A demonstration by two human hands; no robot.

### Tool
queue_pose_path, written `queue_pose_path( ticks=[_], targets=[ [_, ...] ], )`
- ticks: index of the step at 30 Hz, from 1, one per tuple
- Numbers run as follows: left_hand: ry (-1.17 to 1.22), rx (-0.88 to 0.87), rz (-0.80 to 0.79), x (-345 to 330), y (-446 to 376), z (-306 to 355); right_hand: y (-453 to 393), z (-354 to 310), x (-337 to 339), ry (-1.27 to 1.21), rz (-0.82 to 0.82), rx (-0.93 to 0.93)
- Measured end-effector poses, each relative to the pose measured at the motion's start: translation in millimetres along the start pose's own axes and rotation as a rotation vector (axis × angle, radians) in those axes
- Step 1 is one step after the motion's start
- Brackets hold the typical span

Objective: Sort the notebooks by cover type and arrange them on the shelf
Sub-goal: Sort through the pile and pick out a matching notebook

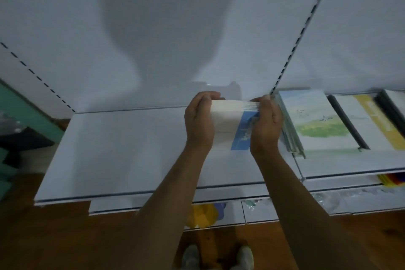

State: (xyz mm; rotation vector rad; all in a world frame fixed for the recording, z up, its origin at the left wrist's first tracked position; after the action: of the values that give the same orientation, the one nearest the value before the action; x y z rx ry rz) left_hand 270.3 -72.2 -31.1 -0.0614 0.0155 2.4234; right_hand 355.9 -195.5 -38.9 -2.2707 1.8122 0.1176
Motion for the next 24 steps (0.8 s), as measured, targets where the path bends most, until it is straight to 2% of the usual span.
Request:
queue_pose_path(
  ticks=[3,5,8,10,14,18,24],
  targets=[
    [0.186,0.14,0.02,-1,8,2,3,3,-1,-0.101,-0.033,-0.076],
    [0.178,0.179,0.017,-5,14,8,2,0,-2,-0.112,-0.015,-0.104],
    [0.177,0.152,-0.059,-15,23,14,-4,-8,4,-0.142,0.043,-0.126],
    [0.198,0.16,-0.08,-14,27,11,-6,-12,9,-0.122,0.012,-0.099],
    [0.137,0.098,-0.026,-11,21,1,-4,-10,14,0.072,-0.041,-0.021],
    [0.06,0.052,-0.024,-26,26,5,-8,-9,23,-0.041,0.0,-0.103],
    [0.097,0.104,0.096,-18,14,4,-1,-20,18,0.074,0.006,-0.073]
  ],
)
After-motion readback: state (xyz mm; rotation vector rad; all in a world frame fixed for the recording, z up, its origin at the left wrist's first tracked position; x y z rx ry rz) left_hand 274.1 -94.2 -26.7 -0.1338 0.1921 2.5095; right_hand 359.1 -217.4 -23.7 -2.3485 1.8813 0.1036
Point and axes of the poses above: each hand's wrist, its own y-axis away from the middle knuckle, its own x-axis out of the back of the hand, z = x × y, the point moved 5 cm from there along -y, towards the middle knuckle, and after that the axes turned 4 degrees about -z, right-handed, at the moved point
